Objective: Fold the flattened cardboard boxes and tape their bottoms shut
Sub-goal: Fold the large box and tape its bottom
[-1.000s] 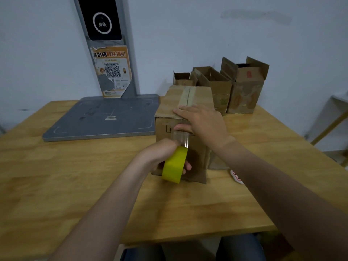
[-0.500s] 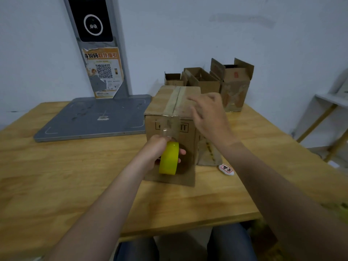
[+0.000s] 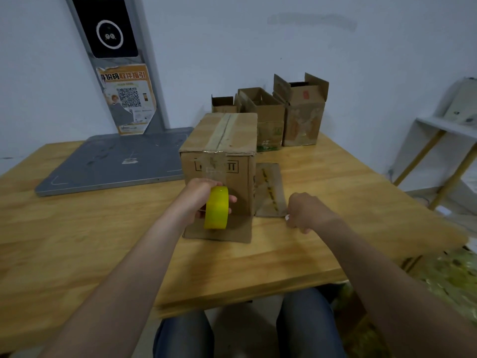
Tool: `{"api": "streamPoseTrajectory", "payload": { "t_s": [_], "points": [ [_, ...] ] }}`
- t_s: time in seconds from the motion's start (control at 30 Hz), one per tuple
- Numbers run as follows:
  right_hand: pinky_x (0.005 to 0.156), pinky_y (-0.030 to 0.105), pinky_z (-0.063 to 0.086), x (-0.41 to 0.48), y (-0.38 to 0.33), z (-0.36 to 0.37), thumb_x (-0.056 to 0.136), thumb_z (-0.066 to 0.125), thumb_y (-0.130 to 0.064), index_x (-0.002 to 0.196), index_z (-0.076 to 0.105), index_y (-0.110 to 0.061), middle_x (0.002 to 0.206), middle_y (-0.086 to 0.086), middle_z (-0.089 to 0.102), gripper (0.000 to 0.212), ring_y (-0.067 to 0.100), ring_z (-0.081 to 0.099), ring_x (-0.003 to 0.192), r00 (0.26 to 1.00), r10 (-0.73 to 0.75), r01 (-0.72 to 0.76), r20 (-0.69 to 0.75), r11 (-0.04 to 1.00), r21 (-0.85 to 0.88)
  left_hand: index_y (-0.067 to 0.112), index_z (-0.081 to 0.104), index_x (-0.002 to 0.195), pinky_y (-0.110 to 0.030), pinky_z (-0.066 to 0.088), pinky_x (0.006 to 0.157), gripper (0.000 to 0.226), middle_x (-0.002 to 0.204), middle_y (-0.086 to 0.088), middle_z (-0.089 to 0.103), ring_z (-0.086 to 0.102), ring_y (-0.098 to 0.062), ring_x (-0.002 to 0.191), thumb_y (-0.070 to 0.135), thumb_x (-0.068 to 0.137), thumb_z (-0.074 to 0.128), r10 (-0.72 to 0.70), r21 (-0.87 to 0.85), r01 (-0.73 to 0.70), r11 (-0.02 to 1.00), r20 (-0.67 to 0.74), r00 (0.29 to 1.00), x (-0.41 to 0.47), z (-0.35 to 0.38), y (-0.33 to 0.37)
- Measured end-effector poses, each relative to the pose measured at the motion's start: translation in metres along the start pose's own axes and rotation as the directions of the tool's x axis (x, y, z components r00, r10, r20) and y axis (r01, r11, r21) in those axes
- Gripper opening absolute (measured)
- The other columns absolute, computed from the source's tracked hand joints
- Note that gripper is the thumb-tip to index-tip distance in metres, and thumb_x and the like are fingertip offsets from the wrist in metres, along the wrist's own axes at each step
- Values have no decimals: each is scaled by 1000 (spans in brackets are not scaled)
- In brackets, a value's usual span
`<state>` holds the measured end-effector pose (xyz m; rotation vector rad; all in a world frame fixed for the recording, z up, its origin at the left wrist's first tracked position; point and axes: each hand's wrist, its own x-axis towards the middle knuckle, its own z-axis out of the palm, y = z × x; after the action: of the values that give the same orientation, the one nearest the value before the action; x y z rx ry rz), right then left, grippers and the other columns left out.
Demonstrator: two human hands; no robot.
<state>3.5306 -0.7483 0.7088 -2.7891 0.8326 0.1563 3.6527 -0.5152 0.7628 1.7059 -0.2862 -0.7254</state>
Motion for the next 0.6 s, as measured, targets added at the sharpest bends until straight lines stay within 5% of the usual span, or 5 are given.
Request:
{"api": "streamPoseTrajectory", "payload": {
  "t_s": [0.13,0.23,0.3,0.4,0.6],
  "points": [
    [53,31,44,-3,9,-12,96,57,-12,70,51,-13,72,8,53,26,23,50,52,998,-49,42,51,990,136,16,56,128,-31,56,65,28,97,-15,80,75,-29,69,31,111,40,-7,0,7,1000,-10,1000,-1,2,0],
    [50,30,38,-9,8,-28,97,56,-12,89,66,-11,75,11,66,13,22,46,52,988,-146,115,52,915,386,18,57,124,-33,54,69,27,96,-11,80,75,-27,68,34,111,40,-10,13,10,1000,-9,1000,0,1,-2],
    [44,26,36,-15,1,-38,100,61,-21,103,67,-23,68,-2,69,8,17,45,47,979,-198,192,-48,813,550,17,58,123,-35,55,73,28,96,-10,81,76,-26,69,35,111,40,-7,16,7,1000,-5,1000,2,0,-3],
    [41,25,35,-23,-16,-49,88,78,-33,92,76,-25,56,-10,57,9,10,45,47,960,-162,278,-229,670,689,17,58,122,-36,55,75,28,95,-11,80,76,-27,69,34,110,39,-1,27,0,1000,2,1000,5,-3,-4],
    [37,27,40,-35,-56,-66,93,72,-10,93,53,-10,105,8,77,19,21,59,47,917,-230,364,-325,154,918,15,59,122,-36,55,72,28,92,-13,80,75,-28,65,32,109,41,2,-2,-2,1000,5,1000,10,-6,-7]
  ]
}}
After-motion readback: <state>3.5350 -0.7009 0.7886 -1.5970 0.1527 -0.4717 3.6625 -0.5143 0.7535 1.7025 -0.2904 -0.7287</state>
